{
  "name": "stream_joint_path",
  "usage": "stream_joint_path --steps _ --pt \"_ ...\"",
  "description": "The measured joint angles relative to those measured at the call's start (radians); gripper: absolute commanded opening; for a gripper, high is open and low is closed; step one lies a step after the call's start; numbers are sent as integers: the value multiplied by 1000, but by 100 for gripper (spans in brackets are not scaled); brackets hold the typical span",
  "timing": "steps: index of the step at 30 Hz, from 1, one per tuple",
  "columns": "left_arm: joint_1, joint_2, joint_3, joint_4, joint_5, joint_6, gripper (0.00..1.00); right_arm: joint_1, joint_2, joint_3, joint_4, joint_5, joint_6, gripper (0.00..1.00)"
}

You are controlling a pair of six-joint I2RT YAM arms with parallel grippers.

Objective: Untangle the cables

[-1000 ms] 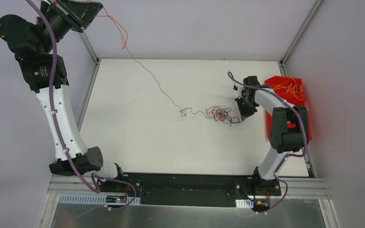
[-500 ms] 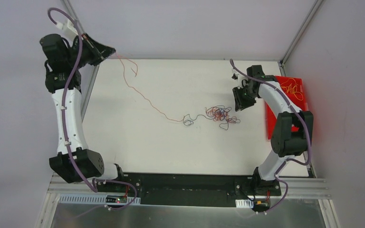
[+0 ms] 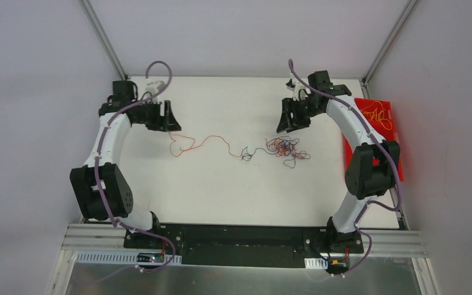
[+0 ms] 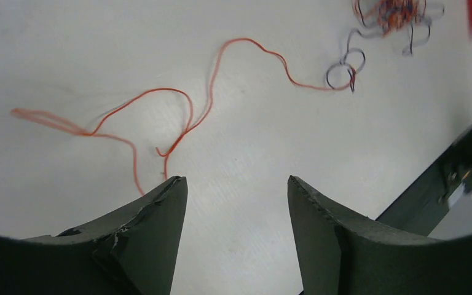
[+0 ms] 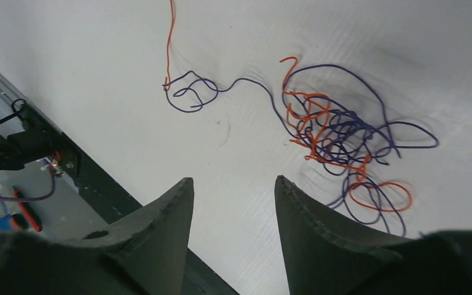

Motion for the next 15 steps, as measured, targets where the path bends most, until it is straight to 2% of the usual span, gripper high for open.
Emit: stream_joint_path --steps 9,15 --pt "-468 157 -23 -13 14 475 66 73 156 -6 52 -66 146 49" --pt "-664 315 4 8 -27 723 66 102 220 -19 82 -78 190 47"
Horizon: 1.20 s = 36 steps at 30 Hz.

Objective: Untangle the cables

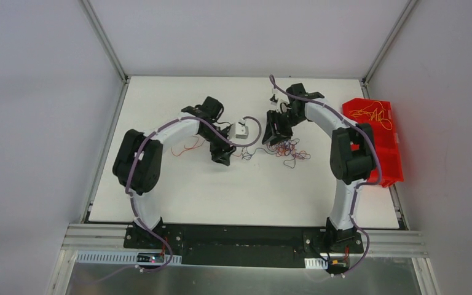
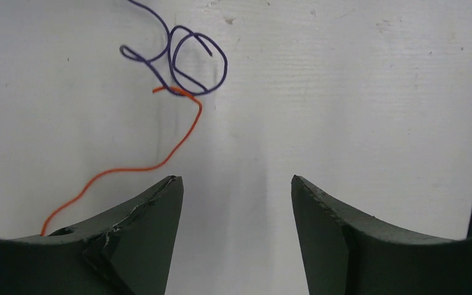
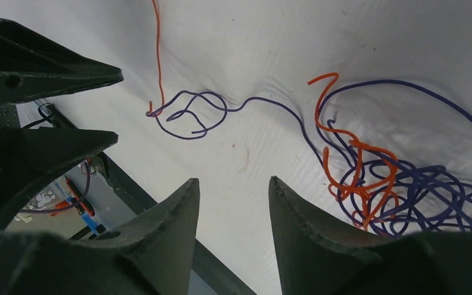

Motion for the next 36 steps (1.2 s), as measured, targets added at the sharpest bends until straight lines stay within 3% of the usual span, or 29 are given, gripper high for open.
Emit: stream_joint_path --steps 4,6,8,10,12,16,19,23,27,31,36 --pt "-61 117 80 24 -39 65 64 16 67 1 22 -8 19 46" --pt "-80 159 108 54 -66 77 57 28 100 2 29 -7 25 45" --pt "-96 186 122 72 -95 79 39 42 124 2 36 0 30 42" --pt "-108 203 131 87 -122 74 11 61 145 5 43 24 36 38" --pt "-114 204 130 90 -144 72 0 77 164 14 43 53 38 34" --pt "-115 142 80 76 -169 79 0 93 175 20 43 100 38 31" --pt "-72 6 34 -10 -119 47 0 95 175 22 39 116 40 28" --pt "80 -222 68 -97 10 -59 0 104 179 34 24 146 40 27" --pt "233 -357 126 -138 145 -180 0 114 182 43 13 167 37 27" --pt "316 -372 161 -168 209 -320 0 115 182 45 13 156 35 33" --pt "363 -299 129 -160 63 -423 0 116 181 42 14 109 26 39"
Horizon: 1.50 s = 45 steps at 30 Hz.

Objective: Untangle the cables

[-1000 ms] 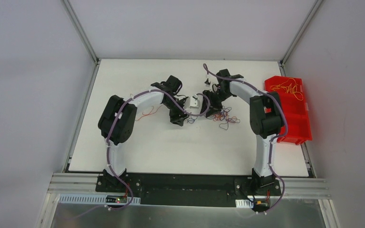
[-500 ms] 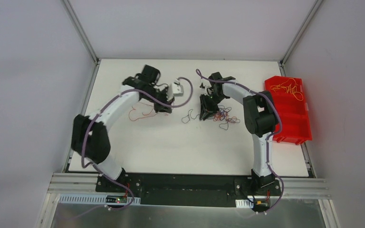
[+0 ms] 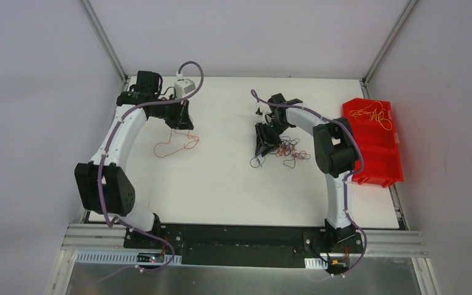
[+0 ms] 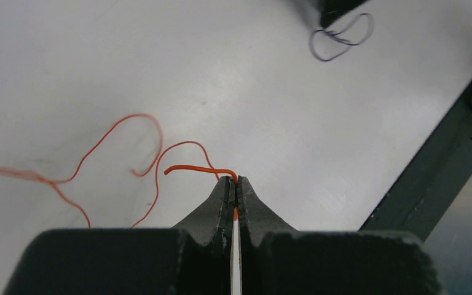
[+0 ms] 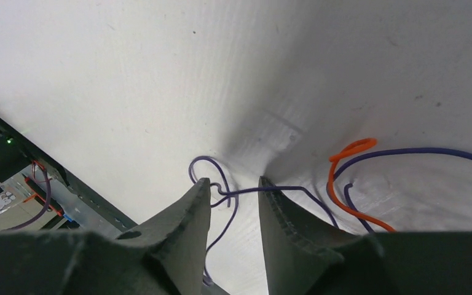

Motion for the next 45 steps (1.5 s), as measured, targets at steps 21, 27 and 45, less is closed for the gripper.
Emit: stream_joint_path --steps 21,27,45 --pt "292 313 26 74 -343 237 97 3 -141 -29 -9 -109 -76 47" --pt "323 377 75 11 -373 545 97 3 -141 -31 -13 -114 -75 47" --pt "309 618 223 -58 -399 520 0 -2 -141 -31 -19 -121 -71 47"
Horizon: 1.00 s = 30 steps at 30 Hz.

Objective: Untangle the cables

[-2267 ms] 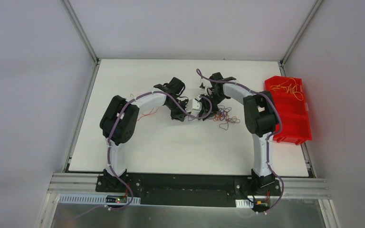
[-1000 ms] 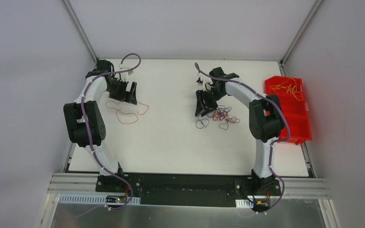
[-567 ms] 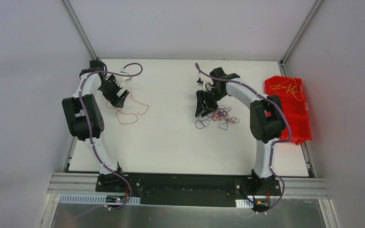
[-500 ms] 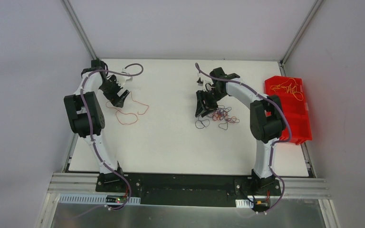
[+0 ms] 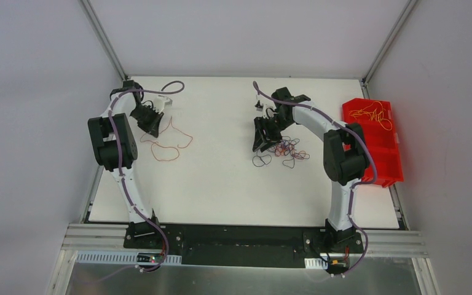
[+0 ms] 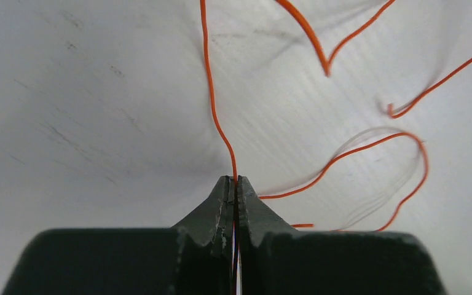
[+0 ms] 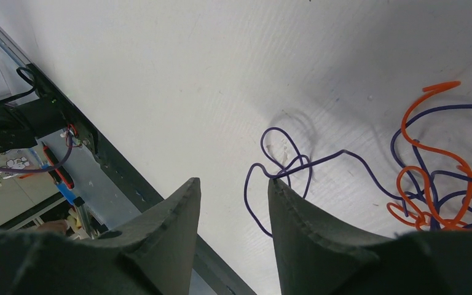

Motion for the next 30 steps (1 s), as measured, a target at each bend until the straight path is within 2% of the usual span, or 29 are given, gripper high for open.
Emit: stream_joint_path --steps 4,6,10,13,18,23,27,30 --pt "-9 -21 29 -25 105 -224 0 -1 0 0 0 -10 10 47" --pt "-16 -20 68 -19 140 -386 0 -2 0 0 0 -12 14 47" --pt "-26 -20 83 73 177 -671 0 -2 0 0 0 -18 21 47" --pt "-34 -20 41 165 179 -817 0 -2 0 0 0 -20 24 47" --pt "-61 -22 5 231 191 -909 0 -2 0 0 0 -27 25 48" --pt "-86 -107 -139 253 257 -932 0 -2 -2 -10 3 -34 26 50" --pt "-141 -249 -188 198 245 -908 0 -2 -32 -33 24 -29 20 66" --pt "-261 -403 -180 171 198 -883 0 -2 -133 -66 71 1 -39 82"
